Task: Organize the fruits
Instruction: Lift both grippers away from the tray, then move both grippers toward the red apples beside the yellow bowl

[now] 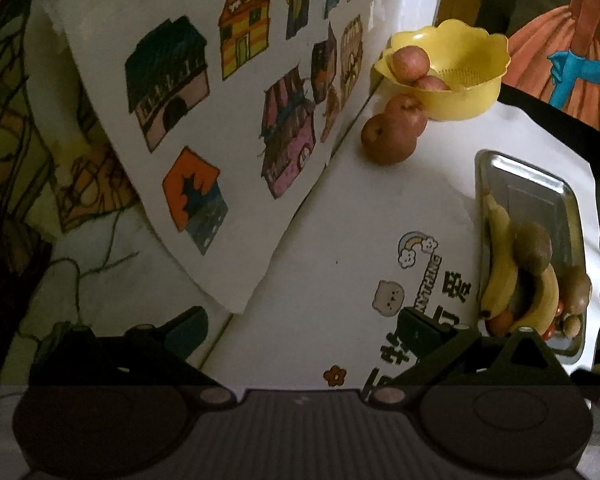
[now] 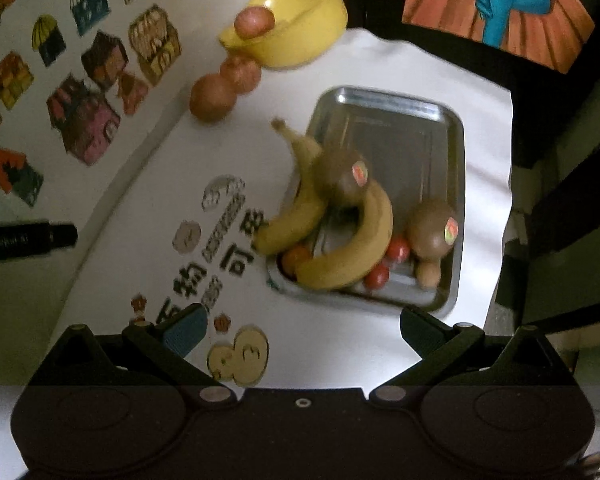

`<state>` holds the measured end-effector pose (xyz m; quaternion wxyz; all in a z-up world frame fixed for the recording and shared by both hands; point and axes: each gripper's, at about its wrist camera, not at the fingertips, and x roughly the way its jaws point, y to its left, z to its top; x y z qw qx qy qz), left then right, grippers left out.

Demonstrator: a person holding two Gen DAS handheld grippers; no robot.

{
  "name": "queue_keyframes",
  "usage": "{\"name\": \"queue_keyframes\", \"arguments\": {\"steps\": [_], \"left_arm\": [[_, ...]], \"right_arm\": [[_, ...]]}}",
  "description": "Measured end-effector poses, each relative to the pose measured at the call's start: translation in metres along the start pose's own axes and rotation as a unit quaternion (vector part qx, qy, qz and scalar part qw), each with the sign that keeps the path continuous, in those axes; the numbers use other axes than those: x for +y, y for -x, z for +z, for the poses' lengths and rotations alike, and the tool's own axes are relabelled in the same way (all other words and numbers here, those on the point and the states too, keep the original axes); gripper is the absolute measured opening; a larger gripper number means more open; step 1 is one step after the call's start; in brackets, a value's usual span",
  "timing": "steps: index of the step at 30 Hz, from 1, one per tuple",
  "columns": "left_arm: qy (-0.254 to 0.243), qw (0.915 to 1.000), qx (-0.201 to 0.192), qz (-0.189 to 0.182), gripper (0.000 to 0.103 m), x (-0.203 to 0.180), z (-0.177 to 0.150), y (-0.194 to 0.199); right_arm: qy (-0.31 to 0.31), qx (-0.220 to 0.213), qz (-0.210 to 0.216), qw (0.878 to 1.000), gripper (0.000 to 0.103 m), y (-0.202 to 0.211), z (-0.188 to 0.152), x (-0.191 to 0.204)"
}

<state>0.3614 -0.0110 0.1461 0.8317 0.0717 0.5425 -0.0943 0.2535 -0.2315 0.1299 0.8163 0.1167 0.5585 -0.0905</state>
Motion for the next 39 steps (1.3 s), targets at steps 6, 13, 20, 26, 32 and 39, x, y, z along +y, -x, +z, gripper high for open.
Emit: {"name": "queue_keyframes", "arguments": {"steps": [6, 13, 20, 26, 32, 39], "left_arm": [[0.009, 0.9998, -0.013, -0.012, 0.103, -0.008, 0.012, -0.004], [0.019, 0.9991, -0.021, -0.031, 0.103, -0.02, 0.025, -0.015], [0.012, 0.9971, -0.057, -0.049, 0.103, -0.036, 0.037, -0.038], [-0.013, 0.9894, -0.129, -0.067, 0.103, -0.057, 0.037, -0.087], [-0.033, 0.9804, -0.182, -0.068, 0.103, -0.07, 0.042, -0.136], [-0.084, 0.9727, -0.211, -0.047, 0.103, -0.087, 0.057, -0.173]], "right_arm": [[0.013, -0.036, -0.003, 0.999, 0.102, 0.004, 0.035, 0.001], [0.053, -0.057, -0.006, 0.997, 0.102, 0.007, 0.067, 0.007], [0.094, -0.103, 0.005, 0.99, 0.102, -0.007, 0.096, 0.007], [0.08, -0.195, 0.069, 0.975, 0.102, -0.049, 0.102, -0.011], [0.11, -0.224, 0.108, 0.962, 0.102, -0.097, 0.115, -0.011], [0.121, -0.209, 0.13, 0.962, 0.102, -0.137, 0.161, -0.009]]}}
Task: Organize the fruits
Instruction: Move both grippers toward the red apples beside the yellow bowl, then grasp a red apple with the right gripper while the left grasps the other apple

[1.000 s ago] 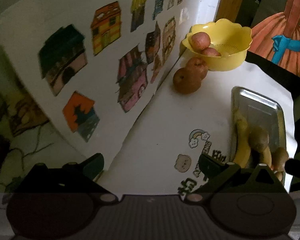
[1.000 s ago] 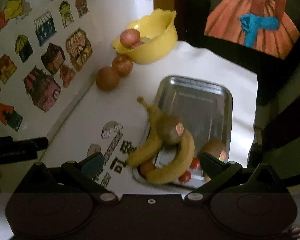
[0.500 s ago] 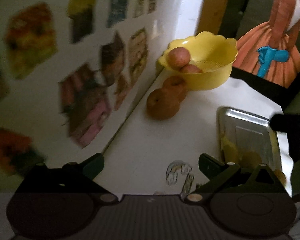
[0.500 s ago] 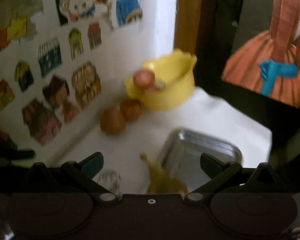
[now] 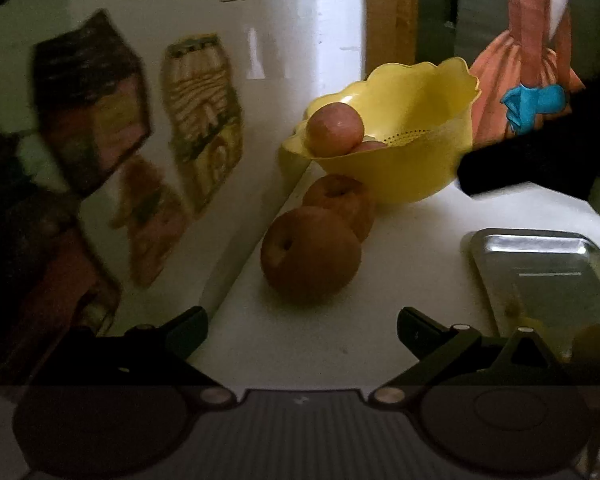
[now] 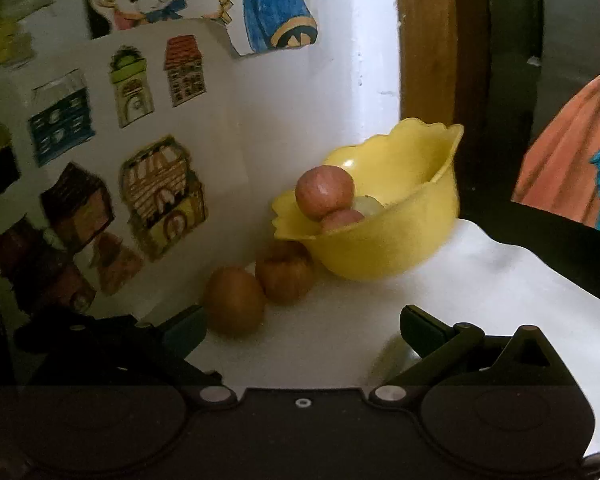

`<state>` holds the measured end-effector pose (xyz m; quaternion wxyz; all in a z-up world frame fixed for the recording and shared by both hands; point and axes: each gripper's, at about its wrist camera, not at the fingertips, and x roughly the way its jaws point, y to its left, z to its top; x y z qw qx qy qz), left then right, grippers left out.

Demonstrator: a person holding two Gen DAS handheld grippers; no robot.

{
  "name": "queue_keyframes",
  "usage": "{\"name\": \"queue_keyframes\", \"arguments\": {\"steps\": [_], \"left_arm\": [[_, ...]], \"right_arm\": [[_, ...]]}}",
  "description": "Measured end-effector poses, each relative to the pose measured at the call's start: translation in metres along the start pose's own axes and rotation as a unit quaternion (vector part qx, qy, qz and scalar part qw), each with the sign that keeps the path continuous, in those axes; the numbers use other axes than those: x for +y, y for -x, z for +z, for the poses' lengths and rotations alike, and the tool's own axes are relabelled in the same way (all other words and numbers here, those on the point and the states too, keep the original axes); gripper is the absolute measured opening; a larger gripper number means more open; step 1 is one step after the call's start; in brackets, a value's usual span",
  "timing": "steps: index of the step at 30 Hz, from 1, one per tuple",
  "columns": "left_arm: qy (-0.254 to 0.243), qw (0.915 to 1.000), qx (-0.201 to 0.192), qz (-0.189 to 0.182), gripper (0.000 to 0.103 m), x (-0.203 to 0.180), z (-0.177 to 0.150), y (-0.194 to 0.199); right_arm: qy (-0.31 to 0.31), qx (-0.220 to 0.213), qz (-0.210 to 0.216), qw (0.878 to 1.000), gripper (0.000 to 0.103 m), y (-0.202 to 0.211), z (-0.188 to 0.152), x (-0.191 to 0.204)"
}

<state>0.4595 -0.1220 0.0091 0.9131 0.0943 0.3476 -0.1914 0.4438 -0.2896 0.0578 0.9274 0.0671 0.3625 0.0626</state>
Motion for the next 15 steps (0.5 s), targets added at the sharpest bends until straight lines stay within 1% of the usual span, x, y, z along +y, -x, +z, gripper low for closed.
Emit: {"name": "queue_keyframes", "arguments": {"steps": [3, 6, 11, 13, 15], "left_arm": [[-0.02, 0.9998, 0.001, 0.001, 0.103, -0.003, 0.003, -0.014], [-0.036, 0.9993, 0.0, 0.007, 0.103, -0.005, 0.004, -0.025], [-0.045, 0.999, 0.003, 0.0, 0.103, -0.007, 0.005, -0.04], [-0.052, 0.9986, 0.004, -0.005, 0.103, -0.009, 0.004, -0.044], [-0.056, 0.9984, 0.006, -0.001, 0.102, -0.01, 0.004, -0.048]], "right_arm": [[-0.003, 0.027, 0.013, 1.0, 0.102, -0.024, 0.012, -0.006], [-0.003, 0.041, 0.026, 0.999, 0.102, -0.043, 0.02, -0.011], [-0.028, 0.071, 0.044, 0.996, 0.095, -0.073, 0.02, -0.014], [-0.035, 0.071, 0.053, 0.995, 0.094, -0.081, 0.019, -0.011], [-0.048, 0.07, 0.051, 0.995, 0.093, -0.09, 0.019, -0.01]]}}
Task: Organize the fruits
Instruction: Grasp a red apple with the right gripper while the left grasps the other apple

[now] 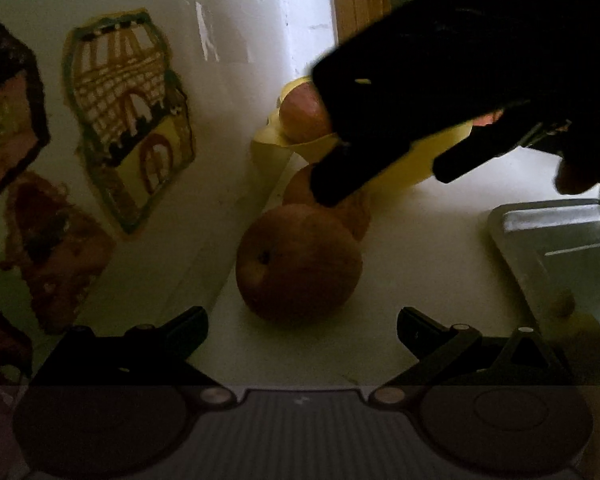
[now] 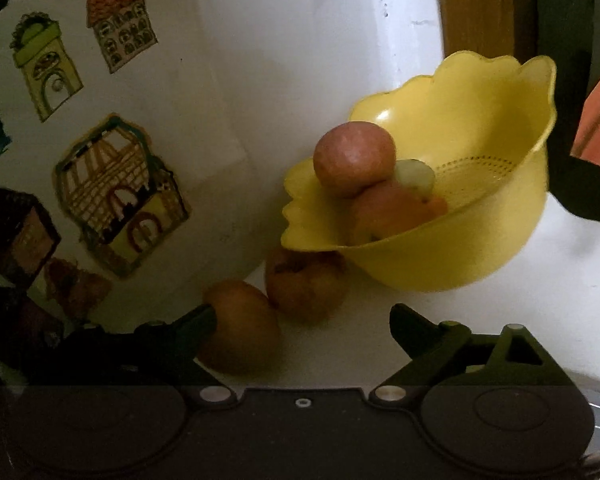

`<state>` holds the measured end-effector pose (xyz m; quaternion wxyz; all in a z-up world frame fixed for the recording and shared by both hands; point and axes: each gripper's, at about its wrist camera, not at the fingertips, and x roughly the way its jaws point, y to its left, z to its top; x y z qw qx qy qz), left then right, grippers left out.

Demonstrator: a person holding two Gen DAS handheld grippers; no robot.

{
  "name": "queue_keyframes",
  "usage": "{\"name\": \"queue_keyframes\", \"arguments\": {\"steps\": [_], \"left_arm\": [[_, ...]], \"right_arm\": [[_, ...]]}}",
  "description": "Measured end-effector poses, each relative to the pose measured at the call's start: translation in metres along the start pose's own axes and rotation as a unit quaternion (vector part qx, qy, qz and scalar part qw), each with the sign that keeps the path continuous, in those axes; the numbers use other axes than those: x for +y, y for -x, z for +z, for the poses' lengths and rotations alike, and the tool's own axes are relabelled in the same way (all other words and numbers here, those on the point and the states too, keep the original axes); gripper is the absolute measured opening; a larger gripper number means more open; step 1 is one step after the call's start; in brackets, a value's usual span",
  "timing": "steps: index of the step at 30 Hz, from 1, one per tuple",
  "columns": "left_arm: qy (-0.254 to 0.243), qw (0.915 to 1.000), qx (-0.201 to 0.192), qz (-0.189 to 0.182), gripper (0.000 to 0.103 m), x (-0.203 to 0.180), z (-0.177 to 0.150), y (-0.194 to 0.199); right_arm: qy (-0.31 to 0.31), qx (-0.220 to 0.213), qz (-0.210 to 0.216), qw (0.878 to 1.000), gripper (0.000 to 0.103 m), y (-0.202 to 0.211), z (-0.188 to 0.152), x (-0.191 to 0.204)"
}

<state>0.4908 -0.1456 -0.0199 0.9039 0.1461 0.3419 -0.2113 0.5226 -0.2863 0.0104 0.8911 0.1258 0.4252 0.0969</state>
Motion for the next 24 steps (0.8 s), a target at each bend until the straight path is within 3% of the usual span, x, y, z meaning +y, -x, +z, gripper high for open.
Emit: {"name": "queue_keyframes", "arguments": {"steps": [5, 12, 24], "left_arm": [[0.0, 1.0, -0.001, -0.003, 0.102, -0.003, 0.003, -0.009], [-0.006, 1.0, 0.003, 0.003, 0.102, -0.01, 0.008, -0.023], [-0.013, 0.9996, 0.001, 0.025, 0.088, -0.022, 0.02, -0.039]], "right_arm": [[-0.05, 0.003, -0.008, 0.999, 0.09, -0.018, 0.004, -0.003], [-0.064, -0.001, -0.038, 0.997, 0.085, -0.037, 0.01, 0.004], [-0.087, 0.021, -0.053, 0.995, 0.078, -0.067, 0.015, 0.002]]}}
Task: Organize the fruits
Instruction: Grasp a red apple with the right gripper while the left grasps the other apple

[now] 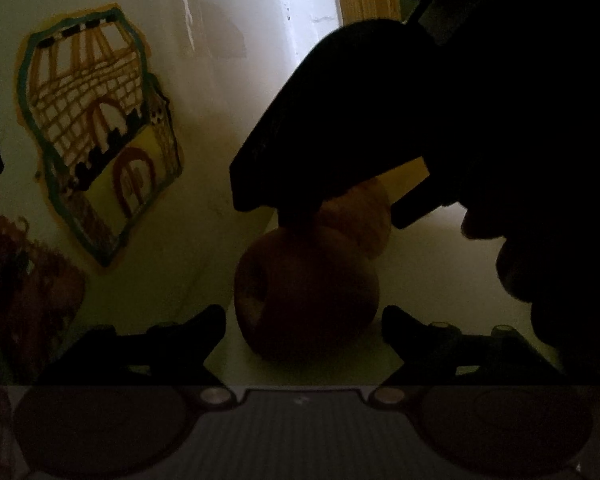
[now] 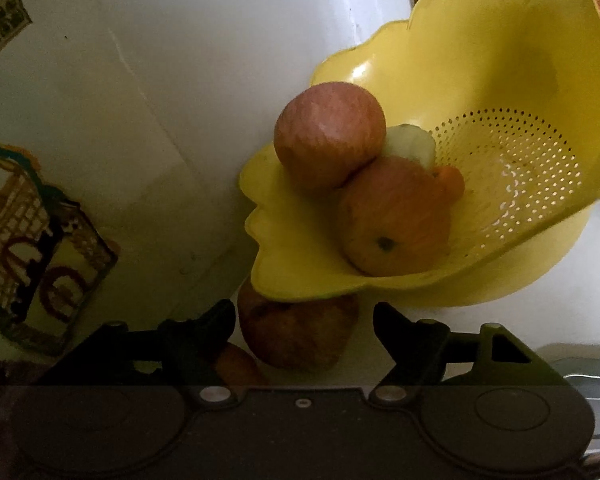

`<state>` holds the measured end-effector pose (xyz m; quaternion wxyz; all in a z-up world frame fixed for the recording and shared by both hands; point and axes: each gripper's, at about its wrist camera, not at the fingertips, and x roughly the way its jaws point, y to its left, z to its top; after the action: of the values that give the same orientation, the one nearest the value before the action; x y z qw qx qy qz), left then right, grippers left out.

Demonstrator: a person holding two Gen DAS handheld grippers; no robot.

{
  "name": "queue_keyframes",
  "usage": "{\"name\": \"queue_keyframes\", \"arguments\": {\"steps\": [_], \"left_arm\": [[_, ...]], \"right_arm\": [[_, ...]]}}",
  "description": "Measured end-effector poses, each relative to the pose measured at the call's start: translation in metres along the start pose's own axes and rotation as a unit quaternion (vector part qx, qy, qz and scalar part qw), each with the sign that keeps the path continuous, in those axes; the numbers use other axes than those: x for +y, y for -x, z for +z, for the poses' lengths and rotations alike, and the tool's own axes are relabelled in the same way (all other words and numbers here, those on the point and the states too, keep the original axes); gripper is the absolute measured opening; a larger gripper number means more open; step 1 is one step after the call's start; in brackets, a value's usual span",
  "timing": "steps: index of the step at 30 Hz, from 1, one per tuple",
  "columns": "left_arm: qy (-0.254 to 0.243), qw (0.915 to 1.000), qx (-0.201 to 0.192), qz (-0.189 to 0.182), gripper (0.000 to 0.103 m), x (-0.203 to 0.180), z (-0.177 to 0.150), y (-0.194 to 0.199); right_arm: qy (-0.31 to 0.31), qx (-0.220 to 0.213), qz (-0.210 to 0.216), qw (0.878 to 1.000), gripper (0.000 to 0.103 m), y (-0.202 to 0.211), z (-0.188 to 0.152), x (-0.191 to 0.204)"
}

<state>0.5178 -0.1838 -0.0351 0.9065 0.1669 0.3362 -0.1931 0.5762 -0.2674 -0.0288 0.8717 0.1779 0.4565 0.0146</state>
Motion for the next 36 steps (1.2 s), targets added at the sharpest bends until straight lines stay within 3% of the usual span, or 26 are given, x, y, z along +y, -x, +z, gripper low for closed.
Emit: {"name": "queue_keyframes", "arguments": {"steps": [9, 36], "left_arm": [[-0.003, 0.9999, -0.01, 0.007, 0.074, 0.003, 0.0, 0.002], [0.041, 0.9991, 0.005, 0.001, 0.072, 0.057, -0.059, 0.056]], "right_arm": [[-0.007, 0.004, 0.004, 1.0, 0.067, -0.011, -0.001, -0.003], [-0.011, 0.036, 0.017, 0.999, 0.066, 0.013, -0.038, -0.016]]}}
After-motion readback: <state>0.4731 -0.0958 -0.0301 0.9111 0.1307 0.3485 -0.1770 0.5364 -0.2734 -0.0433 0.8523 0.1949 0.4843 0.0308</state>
